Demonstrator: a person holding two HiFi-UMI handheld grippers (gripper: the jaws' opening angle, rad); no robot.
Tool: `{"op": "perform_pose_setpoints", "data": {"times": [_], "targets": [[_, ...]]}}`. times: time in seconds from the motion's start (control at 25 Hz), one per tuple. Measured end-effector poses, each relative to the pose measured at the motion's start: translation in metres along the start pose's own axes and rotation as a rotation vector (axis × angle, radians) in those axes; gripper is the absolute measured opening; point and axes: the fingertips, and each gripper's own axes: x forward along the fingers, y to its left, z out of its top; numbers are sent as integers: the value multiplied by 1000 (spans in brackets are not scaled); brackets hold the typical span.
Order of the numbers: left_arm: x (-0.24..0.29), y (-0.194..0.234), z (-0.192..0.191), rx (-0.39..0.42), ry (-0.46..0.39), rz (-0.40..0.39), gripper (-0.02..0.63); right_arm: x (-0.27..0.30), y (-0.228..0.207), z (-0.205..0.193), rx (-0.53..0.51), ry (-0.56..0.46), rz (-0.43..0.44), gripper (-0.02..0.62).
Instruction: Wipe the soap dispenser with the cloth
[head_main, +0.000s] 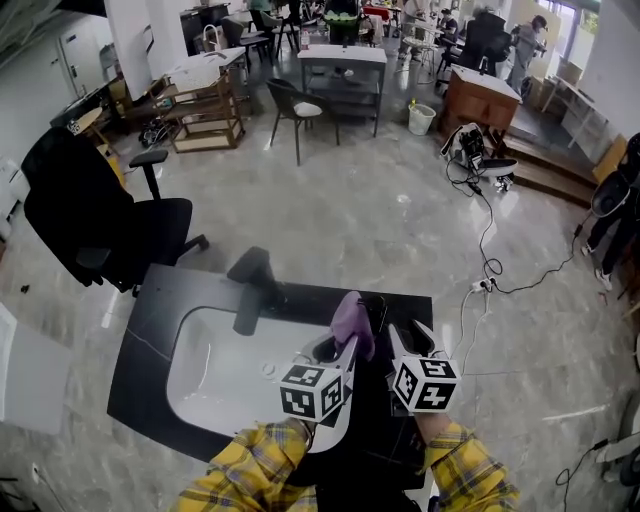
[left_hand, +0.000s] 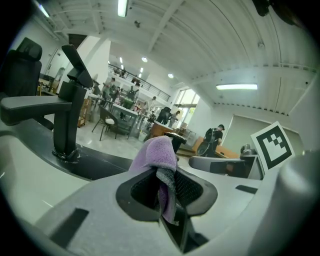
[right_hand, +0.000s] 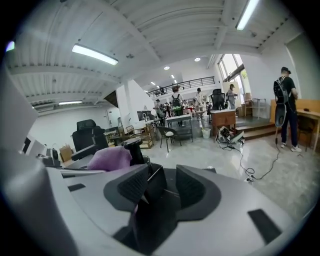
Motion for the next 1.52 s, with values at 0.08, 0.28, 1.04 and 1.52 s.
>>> {"op": "perform_pose_setpoints", "data": {"times": [0.08,0.28,1.04,1.52], "targets": [[4,0,-2,6,3,0,64,0,-4,-4,18,6,-1,161],[9,3,-9,39,16,6,64,1,-6,-12,31,7,27,141],[14,18,-21,87,45,63,64,12,1,-17,6,47,132,118],[8,26,-31,36,68,48,64,19,29,0,-199,76,430,120]]}}
